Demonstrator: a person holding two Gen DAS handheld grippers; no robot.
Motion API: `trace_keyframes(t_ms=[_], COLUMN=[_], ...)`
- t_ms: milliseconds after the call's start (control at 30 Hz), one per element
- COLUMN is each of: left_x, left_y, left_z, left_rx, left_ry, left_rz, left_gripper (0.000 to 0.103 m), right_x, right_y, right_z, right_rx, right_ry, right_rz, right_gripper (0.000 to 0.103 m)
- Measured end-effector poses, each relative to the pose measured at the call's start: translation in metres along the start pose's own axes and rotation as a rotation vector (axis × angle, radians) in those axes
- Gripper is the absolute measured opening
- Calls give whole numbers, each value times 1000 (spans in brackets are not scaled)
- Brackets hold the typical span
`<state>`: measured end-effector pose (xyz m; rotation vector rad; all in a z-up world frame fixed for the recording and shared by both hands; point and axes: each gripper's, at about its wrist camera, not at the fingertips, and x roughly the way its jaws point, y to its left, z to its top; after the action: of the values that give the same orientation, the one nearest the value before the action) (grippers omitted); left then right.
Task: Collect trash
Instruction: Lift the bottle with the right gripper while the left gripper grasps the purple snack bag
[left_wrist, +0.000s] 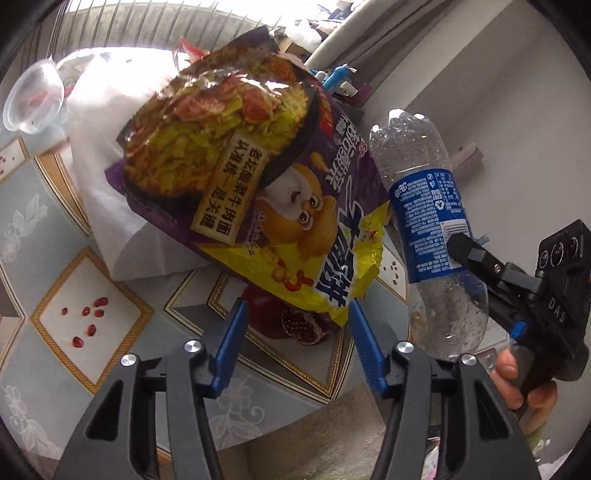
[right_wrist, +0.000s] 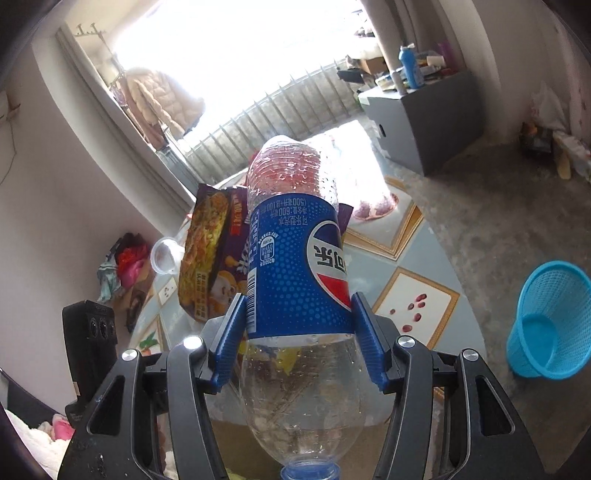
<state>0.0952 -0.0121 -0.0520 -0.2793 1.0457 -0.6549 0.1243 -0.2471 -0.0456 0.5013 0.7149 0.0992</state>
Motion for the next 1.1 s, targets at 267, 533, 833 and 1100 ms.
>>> trace_keyframes(t_ms=[267, 533, 833, 1100], left_x=[4, -13, -26, -29], left_y=[-3, -31, -48, -84], left_z=[3, 0, 10, 18], left_rx=[-34, 56, 164, 356], left_ry=[-60, -121, -177, -145], left_rz=[-89, -45, -24, -9], left_gripper=[47, 14, 3, 2], right_x=[21, 13, -8, -43], right_y=[-1, 4, 6, 4], right_z=[0, -9, -15, -14], right_rx=[20, 31, 49, 69], right_ry=[62, 70, 30, -65], right_rz=[17, 26, 66, 96], right_gripper=[54, 54, 54, 54])
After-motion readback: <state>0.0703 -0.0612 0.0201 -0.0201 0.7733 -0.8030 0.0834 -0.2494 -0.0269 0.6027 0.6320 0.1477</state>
